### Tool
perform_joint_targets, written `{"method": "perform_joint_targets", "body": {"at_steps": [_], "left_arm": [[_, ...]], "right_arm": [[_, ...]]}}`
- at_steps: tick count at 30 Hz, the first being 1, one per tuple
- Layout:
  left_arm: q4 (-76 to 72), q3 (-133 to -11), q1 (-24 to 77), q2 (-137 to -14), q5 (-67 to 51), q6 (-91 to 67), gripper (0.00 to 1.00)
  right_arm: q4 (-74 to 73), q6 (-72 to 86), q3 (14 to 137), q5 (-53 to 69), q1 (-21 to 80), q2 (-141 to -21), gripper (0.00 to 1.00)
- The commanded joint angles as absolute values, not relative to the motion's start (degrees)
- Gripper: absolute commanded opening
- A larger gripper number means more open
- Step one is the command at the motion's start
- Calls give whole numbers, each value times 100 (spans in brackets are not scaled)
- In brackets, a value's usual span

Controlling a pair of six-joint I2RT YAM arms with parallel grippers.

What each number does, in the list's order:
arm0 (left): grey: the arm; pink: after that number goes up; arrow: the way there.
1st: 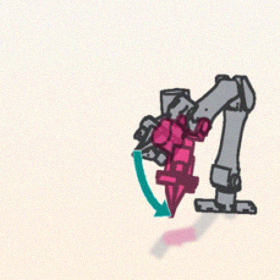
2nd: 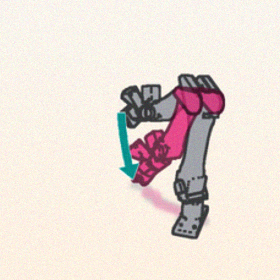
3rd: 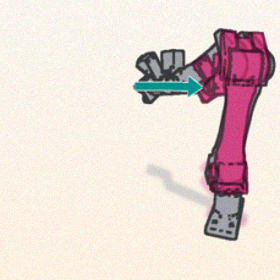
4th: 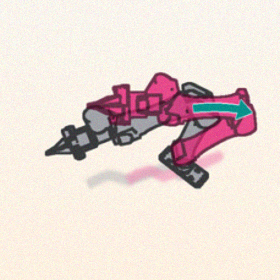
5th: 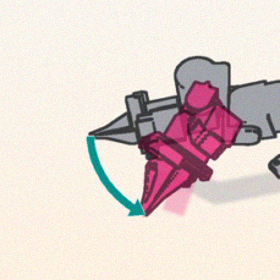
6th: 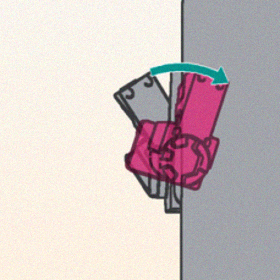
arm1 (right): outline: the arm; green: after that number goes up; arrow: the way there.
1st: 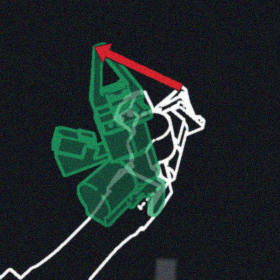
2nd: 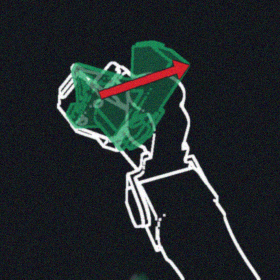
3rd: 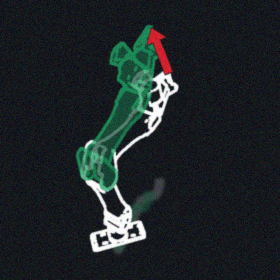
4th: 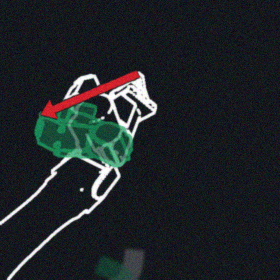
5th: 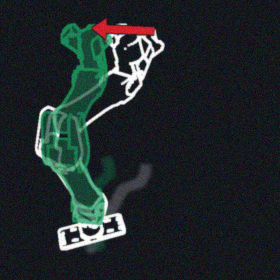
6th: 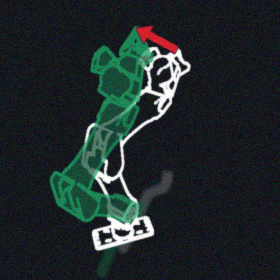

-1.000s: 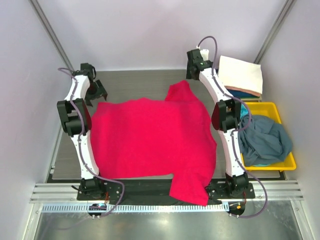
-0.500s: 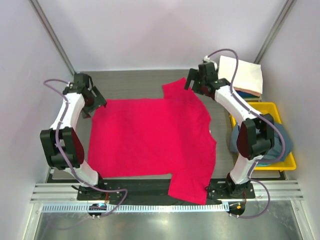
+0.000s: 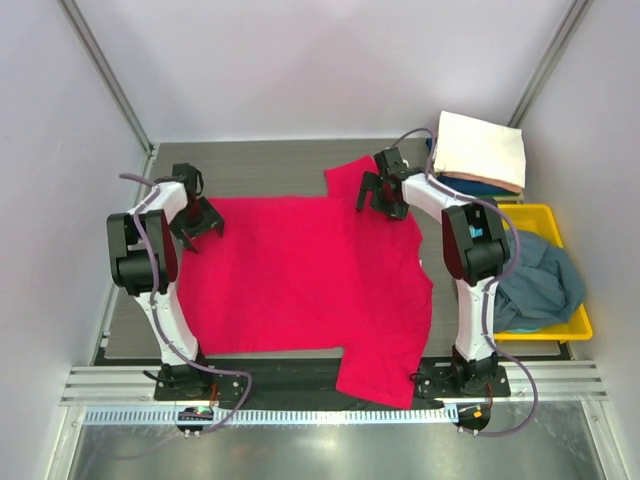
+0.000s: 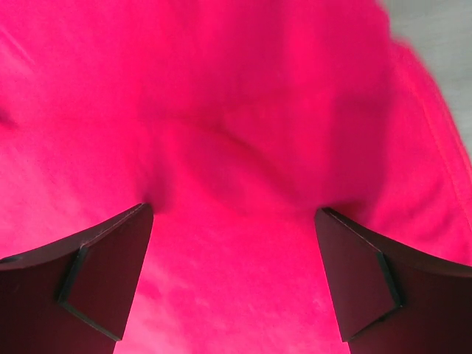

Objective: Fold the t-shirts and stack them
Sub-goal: Flatten the tshirt out

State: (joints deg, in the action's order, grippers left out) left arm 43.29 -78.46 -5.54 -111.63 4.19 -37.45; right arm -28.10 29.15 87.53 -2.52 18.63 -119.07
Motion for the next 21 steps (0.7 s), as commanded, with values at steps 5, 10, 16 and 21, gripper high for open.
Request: {"method": "perform_joint_targets", "body": {"at_steps": [5, 10, 16, 21], "left_arm": [[4306, -9183, -633, -12495, 597, -3893, 77], [4736, -11018, -650, -13498, 545, -3841, 77], [5720, -13916, -642, -14677, 238, -3613, 77], [5653, -12862, -571, -13355, 123, -3586, 78]], "right_arm": [[-3111, 2830, 10194, -466, 1626, -13156, 98], [-3515, 2874, 11634, -352, 1486, -14087, 98], [-4052, 2971, 13982, -132, 1318, -15100, 98], [-3429, 2628, 13616, 736, 1345, -14146, 100]]}}
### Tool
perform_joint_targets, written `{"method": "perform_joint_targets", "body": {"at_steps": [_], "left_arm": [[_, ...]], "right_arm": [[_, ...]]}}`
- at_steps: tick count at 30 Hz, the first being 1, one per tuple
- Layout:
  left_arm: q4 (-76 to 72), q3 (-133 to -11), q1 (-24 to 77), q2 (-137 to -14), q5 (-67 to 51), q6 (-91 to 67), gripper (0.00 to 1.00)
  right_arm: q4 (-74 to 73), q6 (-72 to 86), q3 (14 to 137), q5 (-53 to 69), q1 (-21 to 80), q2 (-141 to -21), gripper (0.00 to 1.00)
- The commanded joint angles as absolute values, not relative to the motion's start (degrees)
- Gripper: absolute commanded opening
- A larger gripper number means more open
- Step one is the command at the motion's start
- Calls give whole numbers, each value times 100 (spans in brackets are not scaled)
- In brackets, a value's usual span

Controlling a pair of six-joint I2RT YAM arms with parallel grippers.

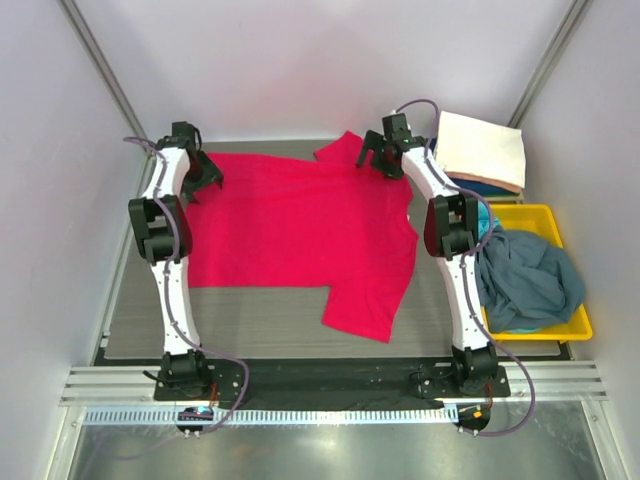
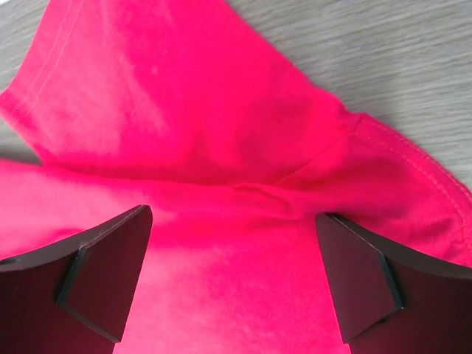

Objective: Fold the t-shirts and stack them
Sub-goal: Flatten the tshirt out

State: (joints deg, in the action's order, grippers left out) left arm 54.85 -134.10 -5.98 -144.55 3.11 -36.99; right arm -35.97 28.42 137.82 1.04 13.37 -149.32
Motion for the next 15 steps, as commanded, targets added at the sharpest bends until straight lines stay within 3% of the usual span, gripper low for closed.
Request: {"method": "perform_joint_targets", "body": {"at_steps": [1, 5, 11, 15], "left_arm": [[5486, -12467, -571, -12976, 149, -3603, 78], [4887, -10158, -598, -10529, 457, -3700, 81], [4904, -7633, -965, -8256, 1238, -4304, 81], [4352, -5690, -1660, -6552, 705, -4710, 81]], "right_arm": [[-3323, 2584, 13414, 756, 1380, -13855, 100], [-2928, 2443, 12017, 589, 1476, -12439, 100], [-3022, 3092, 9294, 26, 1512, -9882, 98], [-2936, 3506, 7202, 378, 1731, -8327, 97]]}}
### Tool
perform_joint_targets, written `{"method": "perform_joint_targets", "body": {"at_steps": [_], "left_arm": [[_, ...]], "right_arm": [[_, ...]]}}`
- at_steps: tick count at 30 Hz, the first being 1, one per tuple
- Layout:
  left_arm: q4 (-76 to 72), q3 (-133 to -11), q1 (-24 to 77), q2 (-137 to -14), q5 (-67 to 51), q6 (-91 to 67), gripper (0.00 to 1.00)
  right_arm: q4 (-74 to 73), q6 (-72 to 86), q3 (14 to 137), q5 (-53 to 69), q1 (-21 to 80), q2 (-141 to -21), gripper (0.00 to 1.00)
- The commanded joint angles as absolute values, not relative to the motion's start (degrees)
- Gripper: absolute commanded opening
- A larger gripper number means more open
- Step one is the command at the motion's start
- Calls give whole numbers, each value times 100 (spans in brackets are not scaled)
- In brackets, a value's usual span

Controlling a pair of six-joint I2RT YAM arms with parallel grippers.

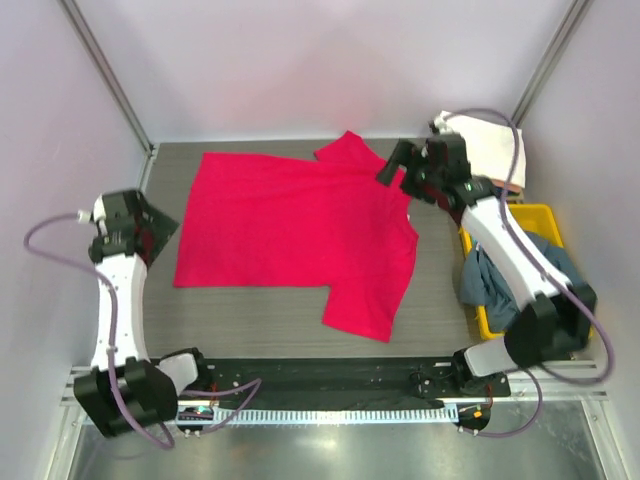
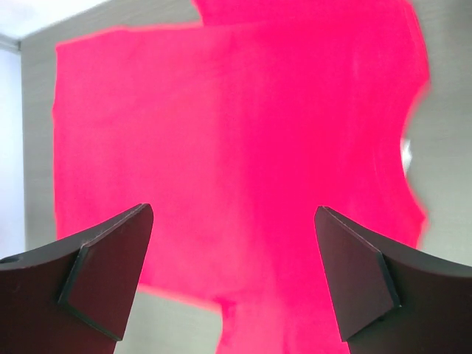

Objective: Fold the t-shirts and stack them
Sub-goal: Flatten the tshirt out, then fold the tshirt

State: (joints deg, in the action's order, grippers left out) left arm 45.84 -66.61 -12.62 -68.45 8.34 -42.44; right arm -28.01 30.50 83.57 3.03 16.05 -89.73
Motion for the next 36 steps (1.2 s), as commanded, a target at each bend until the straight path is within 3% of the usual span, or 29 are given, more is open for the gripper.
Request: {"method": "perform_joint_targets", "body": {"at_steps": [1, 7, 13, 25, 34, 36], "left_arm": [[4090, -5051, -1792, -6348, 503, -4763, 81], [3632, -4053, -2162, -5907, 185, -4860, 78], [3226, -3709, -2153, -6275, 35, -4887, 73], [2708, -3805, -2153, -7408, 422, -5124, 66], [2320, -4034, -2145, -8410, 413, -5238, 49], [2242, -4025, -2145, -8464, 404, -5247, 40]], "right_arm": [[-2918, 3681, 6424, 343, 1836, -8010, 97], [-2961, 4271, 4179, 167, 2486, -5742, 97], [-3463, 4482, 3333, 157, 2602, -4625, 97], [-3270, 4377, 3050, 404, 2619, -4632, 98], [-3138, 4632, 2699, 422, 2672, -4887, 98], [-3164, 4719, 2628, 387, 2707, -4860, 98]]}}
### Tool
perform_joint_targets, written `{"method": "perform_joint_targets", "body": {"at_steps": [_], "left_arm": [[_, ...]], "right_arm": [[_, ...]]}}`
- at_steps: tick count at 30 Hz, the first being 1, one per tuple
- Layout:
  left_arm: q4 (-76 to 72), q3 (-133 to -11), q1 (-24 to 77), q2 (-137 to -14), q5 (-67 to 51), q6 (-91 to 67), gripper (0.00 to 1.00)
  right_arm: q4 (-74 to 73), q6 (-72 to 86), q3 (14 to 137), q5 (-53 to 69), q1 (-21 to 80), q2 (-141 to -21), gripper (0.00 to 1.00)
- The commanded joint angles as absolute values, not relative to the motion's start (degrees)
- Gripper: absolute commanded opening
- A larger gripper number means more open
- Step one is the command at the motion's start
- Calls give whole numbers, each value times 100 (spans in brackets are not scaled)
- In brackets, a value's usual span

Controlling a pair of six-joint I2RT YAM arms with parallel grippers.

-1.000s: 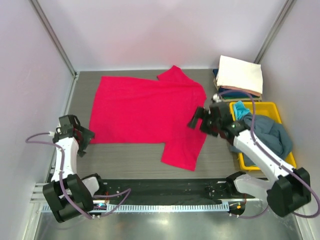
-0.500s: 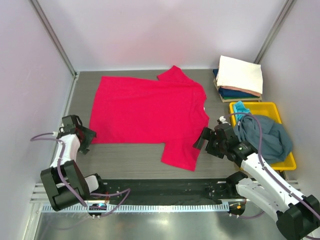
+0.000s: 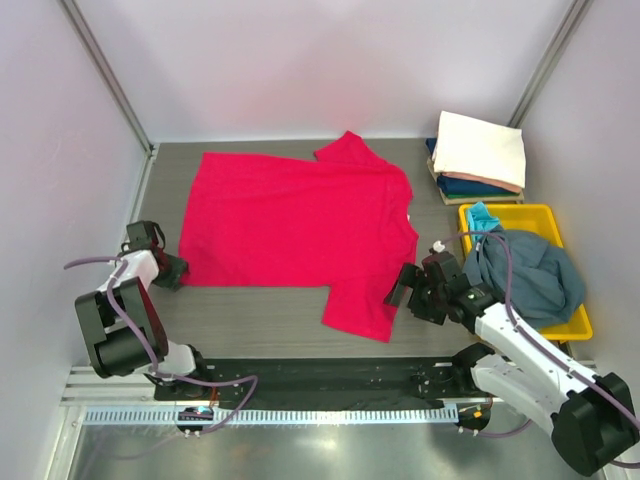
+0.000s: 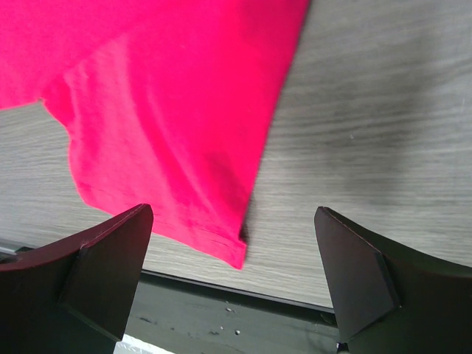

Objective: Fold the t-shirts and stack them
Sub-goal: Fold the tshirt

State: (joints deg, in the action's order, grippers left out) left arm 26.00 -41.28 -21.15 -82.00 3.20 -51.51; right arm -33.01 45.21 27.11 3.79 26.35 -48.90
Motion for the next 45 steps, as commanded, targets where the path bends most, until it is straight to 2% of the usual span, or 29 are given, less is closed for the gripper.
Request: {"method": "perform_joint_targets", "body": {"at_steps": [1, 2, 4, 5, 7, 11, 15, 19, 21, 22, 24, 25, 27, 28, 31, 38, 45], "left_arm": [[2215, -4025, -2153, -8490, 387, -5247, 35], [2197, -4017, -2145, -8508, 387, -5247, 25], [2180, -3964, -2145, -8482, 404, -5238, 15], [2171, -3946, -2153, -8403, 413, -5238, 7], [2153, -3885, -2145, -8306, 457, -5238, 0], [2127, -3823, -2145, -8139, 378, -5238, 0], [2136, -3823, -2145, -8112, 281, -5203, 0], [2118, -3779, -2153, -8068, 229, -5203, 0], [2101, -3744, -2145, -8051, 246, -5221, 0], [2101, -3735, -2145, -8042, 229, -5229, 0], [2101, -3744, -2145, -8042, 220, -5221, 0], [2109, -3744, -2153, -8033, 211, -5229, 0], [2109, -3727, -2145, -8007, 211, -5229, 0], [2109, -3727, -2145, -7981, 211, -5229, 0], [2171, -3762, -2145, -7858, 185, -5238, 0], [3039, -4262, -2145, -7032, 62, -5177, 0], [3506, -4965, -2145, -7031, -317, -4755, 0]], "right_arm": [[-3190, 4772, 2576, 378, 2751, -4834, 98], [-3234, 4807, 2558, 352, 2794, -4808, 97], [-3391, 4965, 2540, 186, 2891, -4703, 97], [-3453, 5027, 2549, 98, 3022, -4659, 97], [-3524, 5237, 2479, 26, 3207, -4562, 97], [-3375, 5738, 2215, -280, 3690, -4552, 93], [-3226, 6265, 2127, -641, 4603, -4763, 88], [-2884, 6644, 2030, -887, 5123, -5088, 80], [-2760, 6723, 1943, -958, 5203, -5299, 73], [-2699, 6741, 1925, -967, 5229, -5361, 64], [-2558, 6767, 1864, -993, 5256, -5466, 54], [-2549, 6768, 1855, -1037, 5265, -5484, 44], [-2531, 6785, 1811, -1098, 5282, -5476, 33], [-2540, 6794, 1741, -1160, 5282, -5449, 23], [-2583, 6794, 1740, -1195, 5282, -5318, 2], [-3708, 6400, 3127, -2090, 5291, -4790, 1], [-3964, 5477, 4875, -2487, 4888, -5833, 1]]}}
